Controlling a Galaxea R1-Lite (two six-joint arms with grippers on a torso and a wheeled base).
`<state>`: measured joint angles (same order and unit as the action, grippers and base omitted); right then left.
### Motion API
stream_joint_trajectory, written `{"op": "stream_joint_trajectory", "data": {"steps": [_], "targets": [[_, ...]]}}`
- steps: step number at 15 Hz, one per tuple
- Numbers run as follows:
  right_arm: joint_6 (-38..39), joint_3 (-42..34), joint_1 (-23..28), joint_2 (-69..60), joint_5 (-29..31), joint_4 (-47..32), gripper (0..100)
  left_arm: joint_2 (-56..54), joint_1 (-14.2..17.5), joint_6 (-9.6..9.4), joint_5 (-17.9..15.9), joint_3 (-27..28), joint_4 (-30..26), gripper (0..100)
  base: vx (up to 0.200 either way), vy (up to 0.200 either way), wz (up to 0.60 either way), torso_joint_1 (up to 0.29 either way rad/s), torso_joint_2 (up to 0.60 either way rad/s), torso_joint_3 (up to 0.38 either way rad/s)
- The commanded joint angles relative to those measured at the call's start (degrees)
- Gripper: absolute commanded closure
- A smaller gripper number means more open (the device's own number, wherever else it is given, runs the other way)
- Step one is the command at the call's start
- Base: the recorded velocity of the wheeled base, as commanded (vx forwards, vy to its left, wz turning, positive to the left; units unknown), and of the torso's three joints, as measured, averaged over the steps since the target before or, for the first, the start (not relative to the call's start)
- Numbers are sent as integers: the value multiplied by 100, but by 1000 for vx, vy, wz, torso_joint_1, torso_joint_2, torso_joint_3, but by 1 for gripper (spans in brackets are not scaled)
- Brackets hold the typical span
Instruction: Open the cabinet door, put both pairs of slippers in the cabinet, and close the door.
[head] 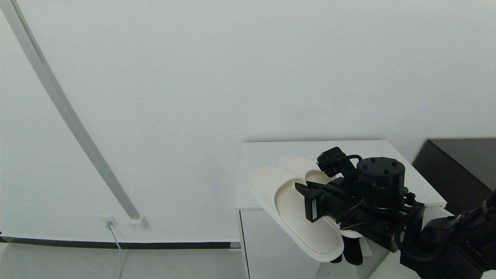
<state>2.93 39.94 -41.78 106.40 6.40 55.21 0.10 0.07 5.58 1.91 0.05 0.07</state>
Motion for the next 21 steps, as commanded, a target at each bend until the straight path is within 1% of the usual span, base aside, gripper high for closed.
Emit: {"op": "stream_joint_trajectory", "data": {"steps": [1, 6, 20, 21], "targets": [[-3, 5, -6, 48, 2, 7, 100, 8, 1, 4, 2, 4, 1, 100, -200, 0, 0, -12, 2, 2], [-20, -39, -59, 65, 10, 7, 100, -1, 1, 4, 2, -5, 1, 100, -200, 0, 0, 0, 1, 1], [-29, 14, -76, 223, 2, 16, 100, 8, 1, 4, -7, -5, 1, 100, 0, 0, 0, 0, 0, 0], [-29, 5, -76, 223, 2, 16, 100, 8, 1, 4, -7, -5, 1, 100, 0, -200, 0, 2, 2, 2]]}}
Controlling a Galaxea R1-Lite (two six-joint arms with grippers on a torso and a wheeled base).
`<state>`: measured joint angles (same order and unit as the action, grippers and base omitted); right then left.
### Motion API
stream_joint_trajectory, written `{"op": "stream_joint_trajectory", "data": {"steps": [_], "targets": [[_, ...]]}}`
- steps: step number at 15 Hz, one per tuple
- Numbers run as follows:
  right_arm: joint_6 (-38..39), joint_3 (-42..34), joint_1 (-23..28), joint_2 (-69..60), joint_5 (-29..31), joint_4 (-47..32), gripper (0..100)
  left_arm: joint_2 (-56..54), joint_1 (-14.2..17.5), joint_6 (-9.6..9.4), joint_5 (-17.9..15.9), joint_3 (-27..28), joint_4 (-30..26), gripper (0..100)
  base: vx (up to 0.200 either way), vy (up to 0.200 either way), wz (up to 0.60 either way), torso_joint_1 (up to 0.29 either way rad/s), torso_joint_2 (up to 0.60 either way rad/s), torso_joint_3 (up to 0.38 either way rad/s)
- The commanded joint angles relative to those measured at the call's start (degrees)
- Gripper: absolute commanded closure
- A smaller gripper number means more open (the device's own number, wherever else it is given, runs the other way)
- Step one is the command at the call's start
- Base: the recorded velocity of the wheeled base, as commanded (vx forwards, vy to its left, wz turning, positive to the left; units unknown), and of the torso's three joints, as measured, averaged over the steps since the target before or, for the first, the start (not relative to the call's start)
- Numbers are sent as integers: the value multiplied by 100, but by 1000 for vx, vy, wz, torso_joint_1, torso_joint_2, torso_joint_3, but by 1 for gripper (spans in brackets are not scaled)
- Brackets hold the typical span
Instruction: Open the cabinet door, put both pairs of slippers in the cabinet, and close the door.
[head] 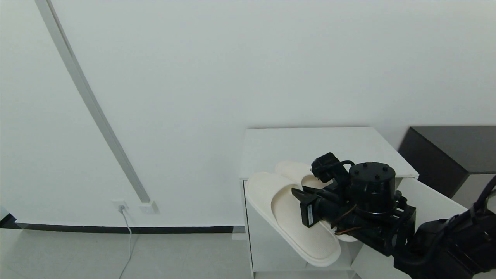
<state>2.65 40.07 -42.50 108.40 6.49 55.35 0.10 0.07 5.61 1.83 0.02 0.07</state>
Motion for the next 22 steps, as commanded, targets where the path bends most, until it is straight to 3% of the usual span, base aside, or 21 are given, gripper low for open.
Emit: {"op": "stream_joint_trajectory", "data": {"steps": [1, 22], "targets": [[-1, -8, -4, 23, 2, 3, 100, 8, 1, 2, 2, -2, 1, 100, 0, -200, 0, 2, 7, -2], [-1, -8, -4, 50, 142, 29, 100, 8, 1, -16, -7, 6, 1, 100, 0, -190, 0, 2, 3, 3]]}}
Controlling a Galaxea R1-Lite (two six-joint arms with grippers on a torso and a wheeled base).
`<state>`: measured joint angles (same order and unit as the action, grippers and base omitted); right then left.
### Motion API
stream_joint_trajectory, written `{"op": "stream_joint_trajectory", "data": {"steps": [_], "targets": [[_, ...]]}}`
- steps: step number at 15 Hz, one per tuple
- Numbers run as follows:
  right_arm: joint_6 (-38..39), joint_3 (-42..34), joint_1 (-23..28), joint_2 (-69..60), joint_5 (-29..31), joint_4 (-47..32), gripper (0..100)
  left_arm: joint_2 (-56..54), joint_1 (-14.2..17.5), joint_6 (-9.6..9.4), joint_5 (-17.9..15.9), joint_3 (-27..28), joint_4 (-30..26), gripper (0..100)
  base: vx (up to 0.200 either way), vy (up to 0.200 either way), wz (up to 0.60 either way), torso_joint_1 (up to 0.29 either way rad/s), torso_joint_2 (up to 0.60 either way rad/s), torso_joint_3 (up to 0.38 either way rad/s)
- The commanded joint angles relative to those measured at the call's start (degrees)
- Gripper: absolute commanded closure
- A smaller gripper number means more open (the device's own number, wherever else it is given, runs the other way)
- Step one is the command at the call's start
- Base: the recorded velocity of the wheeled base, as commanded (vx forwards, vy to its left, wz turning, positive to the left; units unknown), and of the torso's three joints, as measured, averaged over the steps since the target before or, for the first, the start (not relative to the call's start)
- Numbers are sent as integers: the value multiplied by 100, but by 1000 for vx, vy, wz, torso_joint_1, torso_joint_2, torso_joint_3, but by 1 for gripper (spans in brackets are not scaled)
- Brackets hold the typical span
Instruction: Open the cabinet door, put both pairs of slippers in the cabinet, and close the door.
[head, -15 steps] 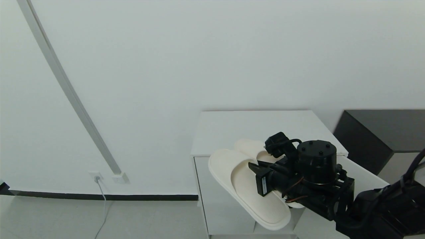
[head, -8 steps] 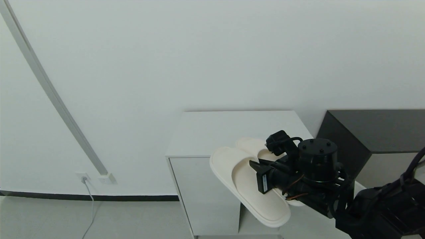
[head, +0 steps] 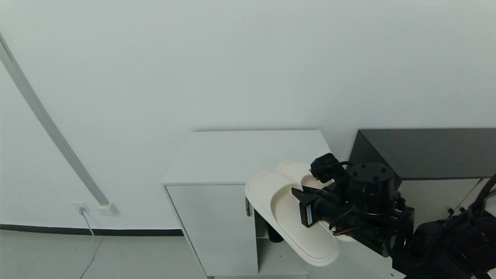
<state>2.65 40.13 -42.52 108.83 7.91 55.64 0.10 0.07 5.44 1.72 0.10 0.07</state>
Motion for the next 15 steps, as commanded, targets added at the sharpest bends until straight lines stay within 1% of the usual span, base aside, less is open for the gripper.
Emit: {"op": "stream_joint_trajectory", "data": {"steps": [1, 5, 9, 14, 15], "targets": [[-1, -32, -28, 7, 0, 8, 100, 8, 1, 1, 4, -1, 1, 100, 0, 0, 0, 0, 0, 0], [26, -102, -55, -2, -9, 17, 100, 8, 1, 1, 13, -1, 1, 100, 0, 0, 0, 0, 0, 0], [17, -410, -55, -160, 35, 44, 100, 8, 1, 1, 13, -10, 1, 100, 0, 0, 0, 0, 0, 0], [17, -559, -265, -98, 53, 123, 100, 8, 1, -16, 21, -10, 1, 100, 0, 0, 0, 0, 0, 0], [17, -568, -274, -98, 61, 175, 100, 8, 1, -8, 21, -10, 1, 100, 0, 0, 0, -115, 266, 139]]}}
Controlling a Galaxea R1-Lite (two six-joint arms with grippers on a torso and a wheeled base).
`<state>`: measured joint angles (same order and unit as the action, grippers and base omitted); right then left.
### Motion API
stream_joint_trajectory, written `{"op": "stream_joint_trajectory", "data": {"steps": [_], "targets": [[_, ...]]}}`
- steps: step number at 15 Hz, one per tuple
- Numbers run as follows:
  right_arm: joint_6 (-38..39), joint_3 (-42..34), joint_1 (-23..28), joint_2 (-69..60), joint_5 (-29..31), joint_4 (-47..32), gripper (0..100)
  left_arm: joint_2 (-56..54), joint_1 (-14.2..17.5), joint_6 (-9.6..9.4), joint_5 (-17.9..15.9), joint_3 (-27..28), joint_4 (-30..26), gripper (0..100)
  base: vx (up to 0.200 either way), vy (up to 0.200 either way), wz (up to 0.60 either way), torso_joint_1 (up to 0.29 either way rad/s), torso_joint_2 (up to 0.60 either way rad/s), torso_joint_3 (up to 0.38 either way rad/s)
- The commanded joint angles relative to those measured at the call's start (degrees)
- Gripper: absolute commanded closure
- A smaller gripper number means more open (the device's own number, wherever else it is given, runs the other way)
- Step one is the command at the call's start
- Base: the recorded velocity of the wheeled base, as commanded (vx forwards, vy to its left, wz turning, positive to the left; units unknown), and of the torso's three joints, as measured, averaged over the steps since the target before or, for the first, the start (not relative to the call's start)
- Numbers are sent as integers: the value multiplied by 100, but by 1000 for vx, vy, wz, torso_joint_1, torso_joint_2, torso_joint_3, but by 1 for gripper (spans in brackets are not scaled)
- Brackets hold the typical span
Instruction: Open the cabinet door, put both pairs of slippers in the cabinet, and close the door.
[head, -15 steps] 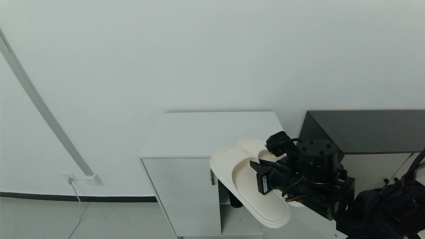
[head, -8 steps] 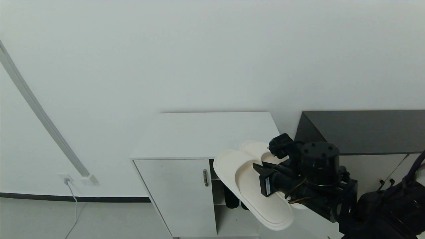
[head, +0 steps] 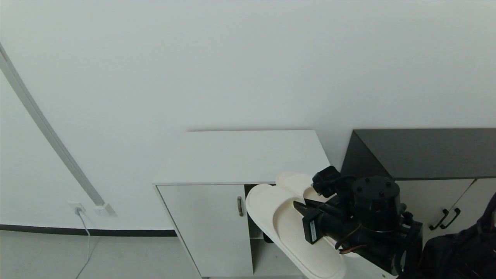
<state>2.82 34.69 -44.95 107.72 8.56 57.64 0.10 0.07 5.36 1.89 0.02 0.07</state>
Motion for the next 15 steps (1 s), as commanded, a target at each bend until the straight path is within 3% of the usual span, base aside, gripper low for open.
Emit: {"op": "stream_joint_trajectory", "data": {"steps": [1, 15], "targets": [[0, -77, -32, 39, 41, 99, 100, -1, 1, 9, 4, -2, 1, 100, 0, 0, 0, -144, 325, 173], [-18, -305, -14, 557, 225, 854, 100, -1, 1, -27, -22, -2, 1, 100, 0, 0, 0, -158, 363, 201]]}}
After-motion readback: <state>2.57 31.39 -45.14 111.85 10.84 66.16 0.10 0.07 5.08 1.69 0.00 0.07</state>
